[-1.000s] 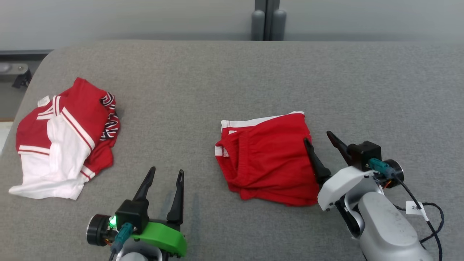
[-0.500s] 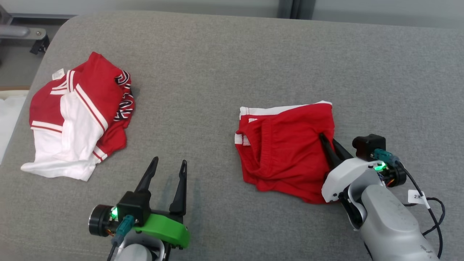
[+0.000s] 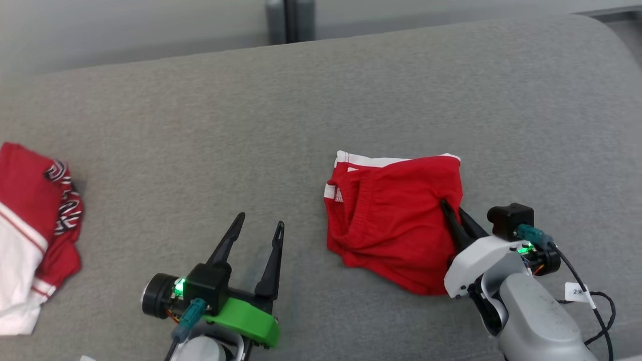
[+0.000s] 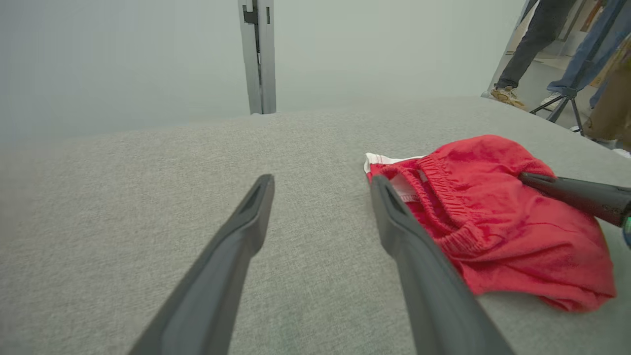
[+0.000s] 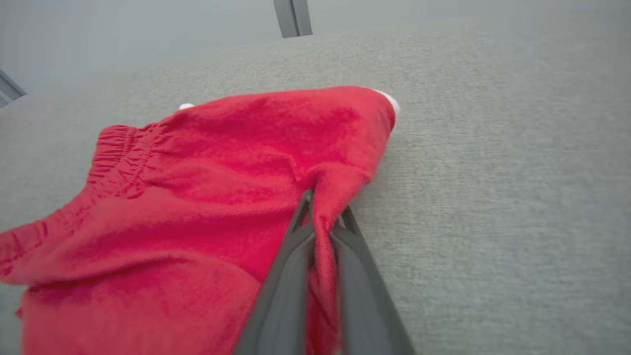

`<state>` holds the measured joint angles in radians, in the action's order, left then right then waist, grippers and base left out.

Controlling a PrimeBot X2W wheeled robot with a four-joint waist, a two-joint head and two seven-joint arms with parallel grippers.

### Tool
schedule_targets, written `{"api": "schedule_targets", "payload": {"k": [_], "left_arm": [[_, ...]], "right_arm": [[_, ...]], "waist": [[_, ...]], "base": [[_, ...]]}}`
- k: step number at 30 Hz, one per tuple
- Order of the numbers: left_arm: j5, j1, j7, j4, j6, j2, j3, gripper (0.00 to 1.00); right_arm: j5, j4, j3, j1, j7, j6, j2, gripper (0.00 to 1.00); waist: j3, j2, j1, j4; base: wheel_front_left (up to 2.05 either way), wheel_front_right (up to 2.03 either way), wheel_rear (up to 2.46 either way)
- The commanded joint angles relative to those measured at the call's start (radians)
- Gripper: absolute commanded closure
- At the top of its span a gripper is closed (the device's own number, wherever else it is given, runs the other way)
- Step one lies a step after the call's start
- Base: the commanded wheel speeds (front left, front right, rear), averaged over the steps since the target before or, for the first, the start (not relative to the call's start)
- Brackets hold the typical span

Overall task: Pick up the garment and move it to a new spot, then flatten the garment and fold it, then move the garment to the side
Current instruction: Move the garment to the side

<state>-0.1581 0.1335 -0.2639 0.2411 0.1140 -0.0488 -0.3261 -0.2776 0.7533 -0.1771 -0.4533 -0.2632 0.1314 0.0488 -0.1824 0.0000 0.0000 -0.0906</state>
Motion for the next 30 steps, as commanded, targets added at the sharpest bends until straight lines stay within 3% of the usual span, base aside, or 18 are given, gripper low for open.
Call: {"api": "schedule_targets", "payload": {"k": [1,10,16,23,30], "left_arm": [[-0.001,0.018,-0.001,0.002,0.003,-0.005,-0.004,0.0],[0.002,0.011,-0.001,0.014,0.008,-0.005,-0.018,0.0],[0.017,0.022,-0.001,0.025,0.009,-0.005,-0.015,0.0],[0.029,0.04,-0.001,0.037,0.015,-0.005,-0.024,0.0],[0.057,0.081,-0.001,0.036,0.017,-0.018,-0.018,0.0]], "right_arm": [[-0.007,-0.004,-0.005,0.024,-0.002,-0.001,0.004,1.0],[-0.024,-0.018,-0.022,0.037,-0.002,-0.001,0.004,1.0],[-0.021,-0.022,-0.03,0.032,-0.002,-0.001,0.004,1.0],[0.059,0.008,-0.009,-0.018,-0.002,-0.001,0.004,1.0],[0.176,0.072,0.024,-0.167,-0.002,-0.001,0.047,1.0]], "waist": [[0.039,0.0,0.0,-0.17],[0.033,0.0,0.0,-0.328],[0.008,0.0,0.0,-0.378],[-0.035,0.0,0.0,-0.356],[-0.131,0.0,0.0,-0.272]], "base": [[0.0,0.0,0.0],[0.0,0.0,0.0],[0.0,0.0,0.0],[0.0,0.0,0.0],[0.0,0.0,0.0]]}}
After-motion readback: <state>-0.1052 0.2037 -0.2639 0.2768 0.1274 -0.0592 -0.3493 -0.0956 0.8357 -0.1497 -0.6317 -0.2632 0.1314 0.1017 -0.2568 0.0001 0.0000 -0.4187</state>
